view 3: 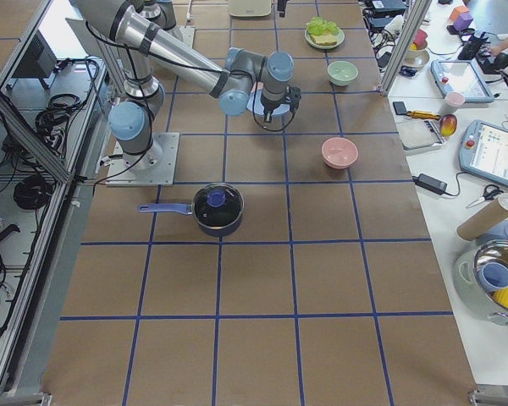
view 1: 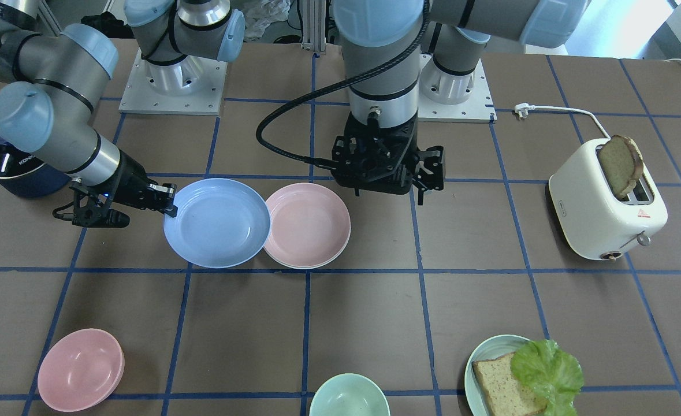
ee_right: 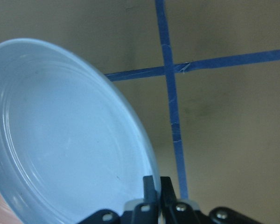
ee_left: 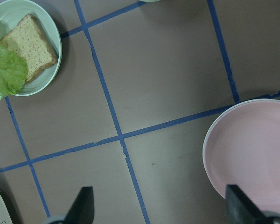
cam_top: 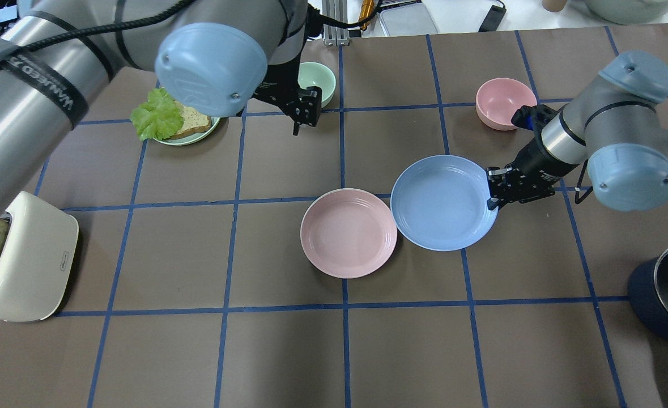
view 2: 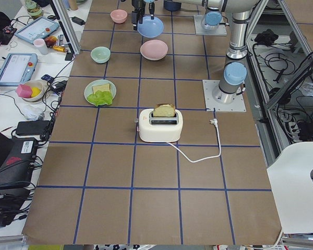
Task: Stack three plates with pink and blue
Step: 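Lift the left gripper away while the right carries the blue plate toward the pink plate, then lower the blue plate onto the pink plate and open the right gripper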
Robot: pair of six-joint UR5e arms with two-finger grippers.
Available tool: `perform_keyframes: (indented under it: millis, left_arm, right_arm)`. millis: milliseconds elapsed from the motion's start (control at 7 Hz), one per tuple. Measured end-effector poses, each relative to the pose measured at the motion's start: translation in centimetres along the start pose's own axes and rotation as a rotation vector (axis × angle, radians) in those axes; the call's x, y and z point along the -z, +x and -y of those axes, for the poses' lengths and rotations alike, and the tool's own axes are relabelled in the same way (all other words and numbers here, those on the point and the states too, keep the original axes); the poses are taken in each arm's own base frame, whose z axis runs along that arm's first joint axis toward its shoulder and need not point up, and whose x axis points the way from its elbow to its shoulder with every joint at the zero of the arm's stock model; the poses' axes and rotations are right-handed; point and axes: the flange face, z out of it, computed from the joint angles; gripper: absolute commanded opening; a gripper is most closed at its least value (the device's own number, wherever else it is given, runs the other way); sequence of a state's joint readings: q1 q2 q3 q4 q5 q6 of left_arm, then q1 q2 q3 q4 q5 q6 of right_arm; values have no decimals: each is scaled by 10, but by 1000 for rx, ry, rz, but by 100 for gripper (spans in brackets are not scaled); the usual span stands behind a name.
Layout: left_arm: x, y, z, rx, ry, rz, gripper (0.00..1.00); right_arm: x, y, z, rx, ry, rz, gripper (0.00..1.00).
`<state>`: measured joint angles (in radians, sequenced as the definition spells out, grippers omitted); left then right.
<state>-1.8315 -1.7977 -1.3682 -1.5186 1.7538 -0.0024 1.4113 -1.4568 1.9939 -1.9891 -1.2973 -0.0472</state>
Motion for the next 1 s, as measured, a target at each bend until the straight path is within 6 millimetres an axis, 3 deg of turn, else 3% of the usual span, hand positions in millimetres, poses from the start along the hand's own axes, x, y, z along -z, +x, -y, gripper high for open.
perform_keyframes:
  millis: [571,857,1000]
  left_arm:
    - [42,-81,-27,85,39,-55,100]
    - [45,-107,-37,109,34,-111,100]
    - [40,-115,-39,92,28,-139,100]
  right_arm:
    - [-40,-91,-26,-30,-27,-22,0]
    - [-54,-107,-30,-44,-24,-28,0]
    - [-58,-113,-33,-40,-26,-29,12]
